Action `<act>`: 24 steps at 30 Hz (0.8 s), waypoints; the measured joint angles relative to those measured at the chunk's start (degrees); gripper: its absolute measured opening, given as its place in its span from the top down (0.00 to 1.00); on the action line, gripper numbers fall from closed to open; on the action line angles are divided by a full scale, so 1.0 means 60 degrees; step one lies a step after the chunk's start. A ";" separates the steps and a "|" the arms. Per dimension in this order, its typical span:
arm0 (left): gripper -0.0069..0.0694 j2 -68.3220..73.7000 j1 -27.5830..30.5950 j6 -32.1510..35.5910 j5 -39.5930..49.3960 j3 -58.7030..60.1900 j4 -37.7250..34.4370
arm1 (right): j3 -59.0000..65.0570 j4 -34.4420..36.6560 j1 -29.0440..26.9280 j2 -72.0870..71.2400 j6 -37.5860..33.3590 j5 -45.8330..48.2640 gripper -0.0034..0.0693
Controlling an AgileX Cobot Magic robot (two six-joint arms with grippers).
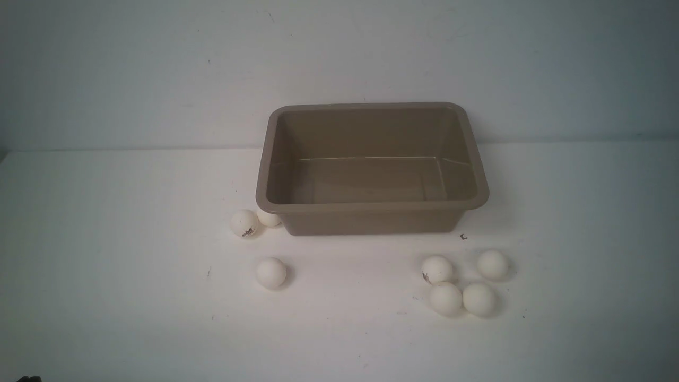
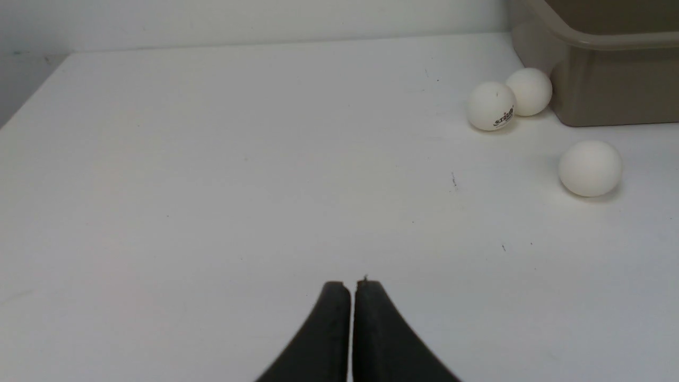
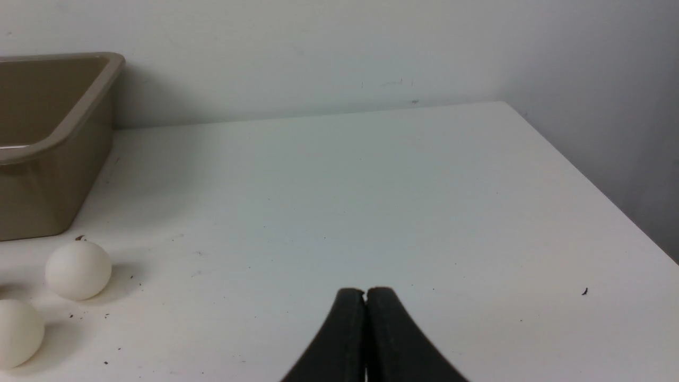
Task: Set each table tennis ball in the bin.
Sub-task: Use the right arm to clamp the table tennis ball closest to it
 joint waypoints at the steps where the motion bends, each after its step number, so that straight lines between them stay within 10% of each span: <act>1: 0.91 0.0000 0.0000 0.0000 0.0000 0.0000 0.0000 | 0.0000 0.0000 0.0000 0.0000 0.0000 0.0000 0.97; 9: 0.91 0.0000 0.0000 0.0000 0.0000 0.0000 0.0000 | 0.0000 0.0421 0.0000 0.0000 0.0166 -0.0107 0.97; 18: 0.91 0.0000 0.0000 0.0000 0.0002 0.0000 0.0000 | 0.0041 0.7989 0.0000 0.0000 0.2584 -0.2287 0.97; 24: 0.91 0.0000 0.0000 0.0000 0.0002 0.0000 0.0000 | 0.0041 0.9725 0.0000 0.0000 0.2068 -0.3080 0.97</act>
